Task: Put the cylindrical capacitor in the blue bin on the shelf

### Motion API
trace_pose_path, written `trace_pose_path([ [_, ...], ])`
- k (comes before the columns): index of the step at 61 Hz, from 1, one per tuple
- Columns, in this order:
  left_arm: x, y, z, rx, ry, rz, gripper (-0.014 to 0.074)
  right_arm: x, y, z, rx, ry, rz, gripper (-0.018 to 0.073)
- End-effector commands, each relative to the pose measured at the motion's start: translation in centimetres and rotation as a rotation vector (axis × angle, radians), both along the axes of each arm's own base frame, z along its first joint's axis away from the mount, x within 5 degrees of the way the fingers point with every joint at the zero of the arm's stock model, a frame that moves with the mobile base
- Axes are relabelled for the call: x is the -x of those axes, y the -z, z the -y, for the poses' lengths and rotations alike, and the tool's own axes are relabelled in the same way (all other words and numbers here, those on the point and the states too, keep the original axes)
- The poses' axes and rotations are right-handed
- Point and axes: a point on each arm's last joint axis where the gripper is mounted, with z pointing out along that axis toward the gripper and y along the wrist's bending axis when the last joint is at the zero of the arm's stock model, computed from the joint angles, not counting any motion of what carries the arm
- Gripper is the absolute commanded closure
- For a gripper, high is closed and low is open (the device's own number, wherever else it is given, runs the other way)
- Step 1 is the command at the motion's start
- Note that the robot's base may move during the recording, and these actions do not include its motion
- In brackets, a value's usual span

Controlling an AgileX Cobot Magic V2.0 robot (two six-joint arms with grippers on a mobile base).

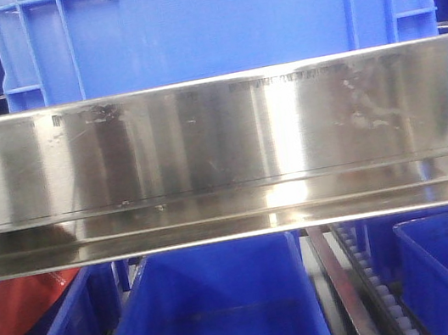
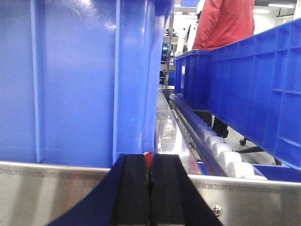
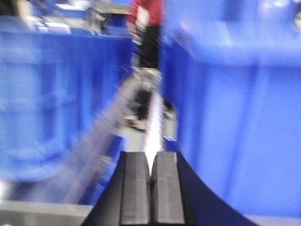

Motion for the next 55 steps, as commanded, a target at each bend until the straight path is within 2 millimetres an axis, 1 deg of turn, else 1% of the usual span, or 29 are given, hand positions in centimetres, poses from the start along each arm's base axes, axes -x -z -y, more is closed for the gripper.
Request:
trace_pose_path([
  [1,0.1,-0.3,0.0,0.005,-0.004,0.026,0.0708,0.0,1.4,0.3,0.005,0.042,0.034,0.0703],
  [12,0.1,-0.3,0.0,0.005,-0.004,0.026,0.0708,0.0,4.1,0.5,0.014,0.07,0.086,0.0703],
  [17,0.1,-0.3,0.0,0.005,-0.004,0.026,0.0708,-0.1,5.3,0.6,0.007,0.074,0.072,0.0703],
  [22,0.1,-0.3,0.0,0.005,-0.004,0.026,0.0708,-0.1,5.1,0.6,-0.009,0.08,0.098,0.0703],
  [25,0.1,-0.3,0.0,0.005,-0.004,0.026,0.0708,-0.1,5.3,0.6,-0.012,0.076,0.072,0.0703],
  [55,0.1,-0.3,0.0,0.005,-0.004,0.026,0.0708,-0.1,5.1,0.6,-0.025,0.079,0.091,0.0703],
])
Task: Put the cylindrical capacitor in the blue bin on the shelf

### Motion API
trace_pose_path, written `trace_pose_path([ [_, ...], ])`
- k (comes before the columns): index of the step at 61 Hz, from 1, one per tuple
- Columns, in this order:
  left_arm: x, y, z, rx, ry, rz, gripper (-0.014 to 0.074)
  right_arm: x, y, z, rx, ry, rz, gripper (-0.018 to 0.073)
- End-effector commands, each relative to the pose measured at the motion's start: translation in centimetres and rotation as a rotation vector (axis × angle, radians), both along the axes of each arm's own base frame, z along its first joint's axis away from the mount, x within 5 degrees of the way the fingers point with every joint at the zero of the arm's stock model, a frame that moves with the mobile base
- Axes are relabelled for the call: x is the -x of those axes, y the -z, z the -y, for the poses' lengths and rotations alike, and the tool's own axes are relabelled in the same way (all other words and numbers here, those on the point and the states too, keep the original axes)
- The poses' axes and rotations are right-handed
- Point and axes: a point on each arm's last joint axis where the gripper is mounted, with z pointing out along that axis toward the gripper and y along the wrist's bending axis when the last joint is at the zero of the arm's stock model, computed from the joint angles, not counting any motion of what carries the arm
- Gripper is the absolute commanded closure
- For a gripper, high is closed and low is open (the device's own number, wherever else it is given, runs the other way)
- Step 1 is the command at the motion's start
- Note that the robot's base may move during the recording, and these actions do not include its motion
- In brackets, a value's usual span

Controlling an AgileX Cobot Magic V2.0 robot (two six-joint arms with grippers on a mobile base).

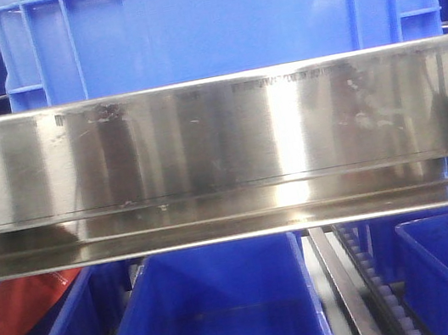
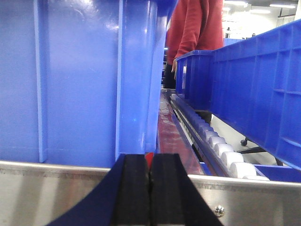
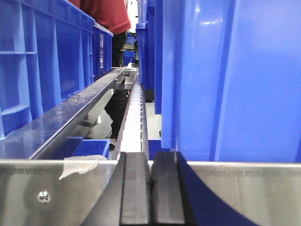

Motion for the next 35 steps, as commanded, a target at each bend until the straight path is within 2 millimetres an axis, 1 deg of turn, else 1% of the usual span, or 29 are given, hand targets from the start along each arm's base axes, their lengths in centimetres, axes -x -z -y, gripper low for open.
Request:
trace_pose_path([
  [1,0.06,-0.24,-0.03,0.004,-0.004,0.024,0.0708,0.03,-0.21,0.08,-0.008,0.011,0.032,0.0703],
  [35,0.06,-0.24,-0.03,0.004,-0.004,0.024,0.0708,0.03,-0.21,0.08,-0.008,0.011,0.032,0.0703],
])
